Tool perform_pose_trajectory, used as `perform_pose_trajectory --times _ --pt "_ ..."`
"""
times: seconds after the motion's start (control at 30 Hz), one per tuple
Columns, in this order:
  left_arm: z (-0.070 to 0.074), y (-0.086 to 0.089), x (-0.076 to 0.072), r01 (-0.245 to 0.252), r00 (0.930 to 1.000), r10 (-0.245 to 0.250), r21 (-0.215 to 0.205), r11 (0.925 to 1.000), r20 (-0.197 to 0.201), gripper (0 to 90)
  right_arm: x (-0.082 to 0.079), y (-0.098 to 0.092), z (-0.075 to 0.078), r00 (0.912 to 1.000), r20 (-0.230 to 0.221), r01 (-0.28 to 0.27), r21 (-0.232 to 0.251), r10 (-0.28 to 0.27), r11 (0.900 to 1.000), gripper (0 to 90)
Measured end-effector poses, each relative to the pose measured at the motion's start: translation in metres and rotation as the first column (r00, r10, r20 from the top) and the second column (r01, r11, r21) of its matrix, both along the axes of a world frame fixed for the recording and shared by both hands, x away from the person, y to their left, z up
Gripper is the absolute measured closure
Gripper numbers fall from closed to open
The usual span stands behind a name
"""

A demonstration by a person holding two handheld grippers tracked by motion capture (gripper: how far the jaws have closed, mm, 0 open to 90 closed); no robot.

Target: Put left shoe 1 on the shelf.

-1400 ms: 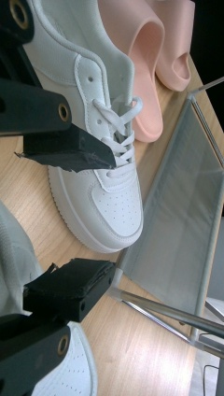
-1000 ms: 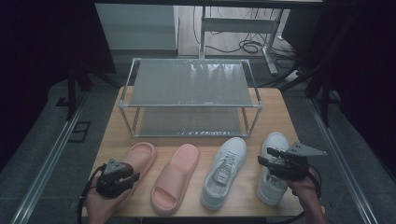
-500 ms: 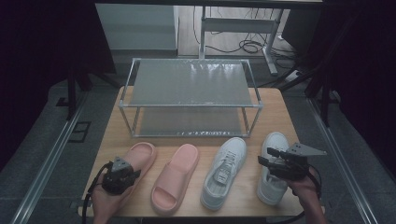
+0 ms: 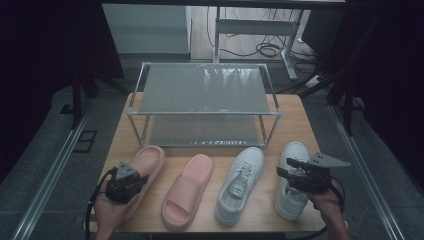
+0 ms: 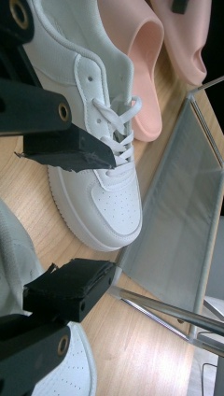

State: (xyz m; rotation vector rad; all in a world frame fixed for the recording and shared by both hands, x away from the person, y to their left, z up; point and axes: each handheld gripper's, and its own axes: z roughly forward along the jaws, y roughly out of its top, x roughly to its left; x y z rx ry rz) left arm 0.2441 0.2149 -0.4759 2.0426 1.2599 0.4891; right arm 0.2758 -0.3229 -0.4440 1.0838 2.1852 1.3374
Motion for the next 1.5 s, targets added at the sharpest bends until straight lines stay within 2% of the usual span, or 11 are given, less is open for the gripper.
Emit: perform_pose_trajectory --times 0.2,0.5,0.73,0.93,1.23,1.5 --pt "0.01 -0.008 0.014 0.009 0.9997 -0.009 -0.001 1.0 0.023 84.9 0.0 0.0 0.0 1.0 -0.002 0.003 0.003 -0.003 1.0 44.6" --pt "0.02 -0.028 0.047 0.029 0.9987 -0.029 0.017 0.9994 0.041 85.0 0.001 0.0 -0.001 1.0 -0.004 0.002 0.003 -0.002 1.0 44.5" --pt "0.019 -0.041 0.071 0.031 0.9989 -0.032 0.026 0.9992 0.033 85.0 0.002 -0.002 -0.002 1.0 -0.006 0.007 0.004 -0.007 1.0 44.6" --pt "0.018 -0.05 0.083 0.028 0.9986 -0.029 0.039 0.9989 0.044 85.0 0.002 -0.002 -0.002 1.0 -0.006 0.006 0.003 -0.006 1.0 44.5" --pt "0.013 -0.064 0.107 0.019 0.9991 -0.022 0.063 0.9978 0.037 85.0 0.002 -0.002 -0.003 0.9999 -0.008 0.006 0.0 -0.006 1.0 44.6" --pt "0.011 -0.076 0.122 0.015 0.9989 -0.019 0.078 0.9968 0.043 85.1 0.002 -0.002 -0.002 1.0 -0.005 0.005 0.002 -0.005 1.0 44.6"
